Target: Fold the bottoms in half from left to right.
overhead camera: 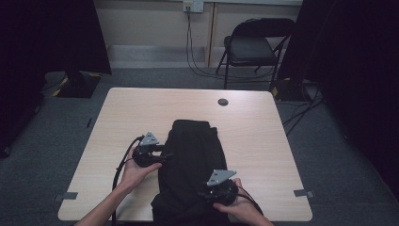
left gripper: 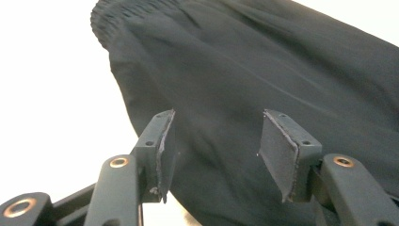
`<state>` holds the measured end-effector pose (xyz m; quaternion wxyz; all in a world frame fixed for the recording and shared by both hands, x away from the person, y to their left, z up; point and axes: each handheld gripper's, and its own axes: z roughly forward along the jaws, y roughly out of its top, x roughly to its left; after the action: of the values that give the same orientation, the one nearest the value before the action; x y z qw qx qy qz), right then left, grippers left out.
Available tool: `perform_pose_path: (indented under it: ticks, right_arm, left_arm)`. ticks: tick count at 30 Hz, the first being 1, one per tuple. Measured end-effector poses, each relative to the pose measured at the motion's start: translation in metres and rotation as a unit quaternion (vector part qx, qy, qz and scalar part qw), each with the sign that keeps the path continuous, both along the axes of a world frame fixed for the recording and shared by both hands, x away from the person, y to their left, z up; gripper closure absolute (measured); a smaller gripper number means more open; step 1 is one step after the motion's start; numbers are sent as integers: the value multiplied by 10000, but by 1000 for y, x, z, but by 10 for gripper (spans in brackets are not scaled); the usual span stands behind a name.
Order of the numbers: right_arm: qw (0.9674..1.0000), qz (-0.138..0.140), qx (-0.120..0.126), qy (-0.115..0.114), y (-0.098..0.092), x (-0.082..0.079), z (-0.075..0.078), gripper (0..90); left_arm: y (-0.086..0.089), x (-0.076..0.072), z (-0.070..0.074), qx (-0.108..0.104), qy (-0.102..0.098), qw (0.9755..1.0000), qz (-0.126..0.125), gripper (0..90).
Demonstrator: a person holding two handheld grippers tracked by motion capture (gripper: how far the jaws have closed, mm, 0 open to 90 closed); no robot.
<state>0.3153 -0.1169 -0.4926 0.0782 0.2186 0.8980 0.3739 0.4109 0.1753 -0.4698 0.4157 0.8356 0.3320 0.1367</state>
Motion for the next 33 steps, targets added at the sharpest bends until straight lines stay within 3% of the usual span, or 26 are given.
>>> perform_pose_path:
  ticks: [2, 4, 6, 8, 10, 12, 15, 17, 18, 20, 21, 24, 26, 28, 31, 33]
  right_arm:
    - [10000, 63, -66, 16, -2, -11, 1, 558]
    - [9999, 60, -30, 93, -1, -9, 4, 581]
    - [9997, -161, 172, 36, -1, 1, 9, 600]
    - [9977, -561, 328, -196, -5, 20, 19, 616]
    - [9914, -1156, 421, -439, -13, 48, 29, 612]
    - [9848, -1589, 531, -454, -20, 71, 32, 598]
    - [9760, -2033, 242, -738, -24, 100, 32, 562]
    - [9740, -2198, 304, -446, -27, 118, 26, 557]
    - [9705, -2363, 161, -449, -27, 124, 21, 557]
    - [9719, -2334, 217, -228, -28, 129, 14, 582]
    - [9724, -2321, 214, -137, -29, 130, 11, 667]
    - [9753, -2167, 392, -189, -28, 123, 15, 900]
    - [9771, -2040, 531, -277, -28, 115, 27, 900]
    - [9783, -1981, 473, -367, -28, 105, 34, 900]
    - [9792, -1993, 91, -360, -34, 100, 26, 900]
    - [9762, -2159, -19, -173, -46, 105, 11, 900]
  left_arm:
    - [-6, 2, -3, 66, -74, 9999, -55, 468]
    - [-13, 4, -9, 147, 44, 9997, -167, 485]
    - [-22, 3, -16, 381, 159, 9985, -364, 534]
    - [-27, 2, -20, 585, 234, 9970, -451, 577]
    - [-27, 1, -21, 588, 236, 9968, -489, 594]
    - [-26, 1, -21, 558, 295, 9969, -471, 598]
    - [-25, -2, -21, 582, 316, 9969, -434, 597]
    - [-24, -4, -20, 560, 374, 9968, -439, 594]
    - [-24, -4, -20, 542, 376, 9969, -438, 593]
    - [-22, -4, -20, 462, 439, 9971, -407, 579]
    - [-22, -4, -20, 459, 437, 9972, -402, 572]
    - [-24, -6, -21, 476, 392, 9973, -387, 547]
    - [-25, -7, -21, 508, 394, 9972, -394, 531]
    - [-25, -7, -21, 510, 391, 9972, -386, 516]
    - [-26, -7, -21, 517, 371, 9973, -371, 512]
    - [-26, -8, -20, 568, 368, 9971, -348, 511]
